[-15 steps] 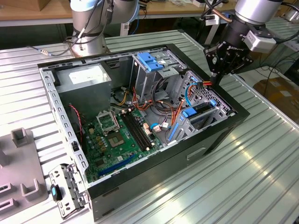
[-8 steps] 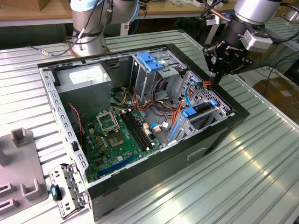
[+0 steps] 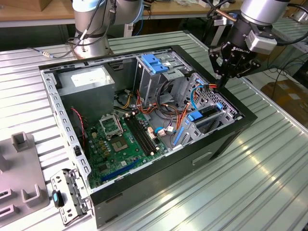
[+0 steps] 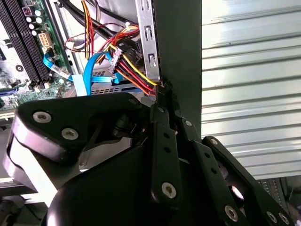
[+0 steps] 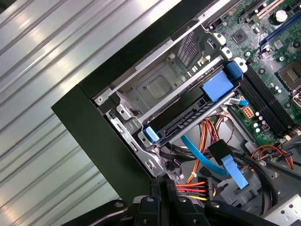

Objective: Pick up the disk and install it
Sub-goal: 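Insert the first disk wire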

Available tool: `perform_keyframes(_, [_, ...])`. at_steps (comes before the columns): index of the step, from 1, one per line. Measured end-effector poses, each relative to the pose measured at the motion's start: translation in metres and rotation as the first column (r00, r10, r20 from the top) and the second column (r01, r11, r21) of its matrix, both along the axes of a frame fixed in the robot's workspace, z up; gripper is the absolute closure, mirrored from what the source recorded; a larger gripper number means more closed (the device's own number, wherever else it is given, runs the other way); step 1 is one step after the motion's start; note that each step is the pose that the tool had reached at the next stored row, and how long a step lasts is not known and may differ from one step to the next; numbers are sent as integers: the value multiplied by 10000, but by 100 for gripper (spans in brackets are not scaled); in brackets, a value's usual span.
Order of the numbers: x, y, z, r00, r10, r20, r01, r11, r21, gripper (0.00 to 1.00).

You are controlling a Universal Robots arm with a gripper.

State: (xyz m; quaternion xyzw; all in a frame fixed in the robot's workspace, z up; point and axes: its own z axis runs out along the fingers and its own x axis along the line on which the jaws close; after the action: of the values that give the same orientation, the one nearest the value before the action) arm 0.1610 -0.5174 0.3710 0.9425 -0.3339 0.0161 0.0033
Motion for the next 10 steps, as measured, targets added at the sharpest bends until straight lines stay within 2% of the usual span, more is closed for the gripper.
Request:
perform_keyframes(5, [-2, 0, 0, 9989, -466, 0, 466, 9989, 0, 84])
perform_keyframes(10, [-4, 0, 0, 9949, -1007, 0, 1007, 9949, 0, 84])
